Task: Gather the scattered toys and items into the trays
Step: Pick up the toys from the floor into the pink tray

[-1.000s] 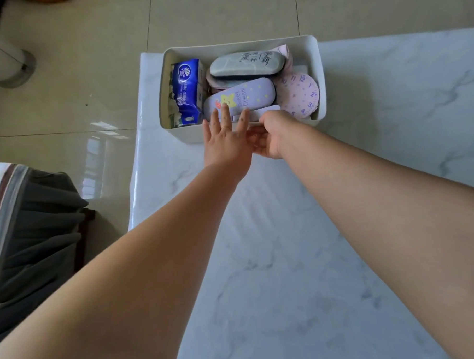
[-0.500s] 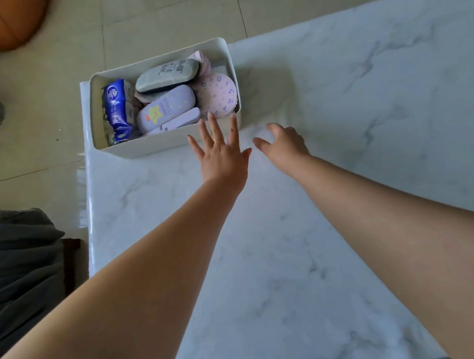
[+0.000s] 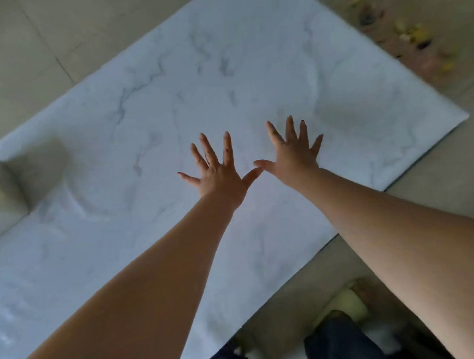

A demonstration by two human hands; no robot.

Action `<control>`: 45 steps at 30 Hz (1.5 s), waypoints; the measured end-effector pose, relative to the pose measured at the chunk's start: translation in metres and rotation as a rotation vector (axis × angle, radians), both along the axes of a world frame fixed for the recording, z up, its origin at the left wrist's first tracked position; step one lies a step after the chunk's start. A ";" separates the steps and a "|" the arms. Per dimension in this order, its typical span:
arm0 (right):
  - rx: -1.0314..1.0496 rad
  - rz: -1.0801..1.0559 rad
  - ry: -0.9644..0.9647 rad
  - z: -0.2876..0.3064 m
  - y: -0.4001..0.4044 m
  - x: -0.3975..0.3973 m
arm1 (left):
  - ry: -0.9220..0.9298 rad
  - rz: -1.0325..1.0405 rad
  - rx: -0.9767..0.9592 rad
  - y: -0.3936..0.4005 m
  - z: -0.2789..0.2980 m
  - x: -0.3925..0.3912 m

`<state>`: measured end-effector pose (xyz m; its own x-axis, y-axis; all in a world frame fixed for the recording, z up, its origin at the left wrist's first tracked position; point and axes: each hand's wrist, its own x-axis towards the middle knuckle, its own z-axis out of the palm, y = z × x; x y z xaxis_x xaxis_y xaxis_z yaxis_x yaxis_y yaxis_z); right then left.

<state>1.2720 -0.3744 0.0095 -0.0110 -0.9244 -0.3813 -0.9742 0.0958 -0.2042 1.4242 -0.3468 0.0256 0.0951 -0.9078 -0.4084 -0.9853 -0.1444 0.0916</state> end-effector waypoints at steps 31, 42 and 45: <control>0.085 -0.398 0.006 -0.019 -0.192 -0.574 | -0.044 -0.424 0.117 -0.240 -0.027 -0.561; 0.171 -0.382 -0.054 -0.054 -0.278 -0.691 | -0.087 -0.367 0.273 -0.310 -0.058 -0.667; 0.170 -0.327 -0.069 -0.058 -0.302 -0.735 | -0.071 -0.310 0.308 -0.328 -0.061 -0.721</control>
<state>0.5369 -0.6760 -0.0487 -0.2641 -0.7999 -0.5389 -0.8711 0.4376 -0.2227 0.7028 -0.6749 -0.0359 -0.1250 -0.7347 -0.6667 -0.9886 0.1493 0.0208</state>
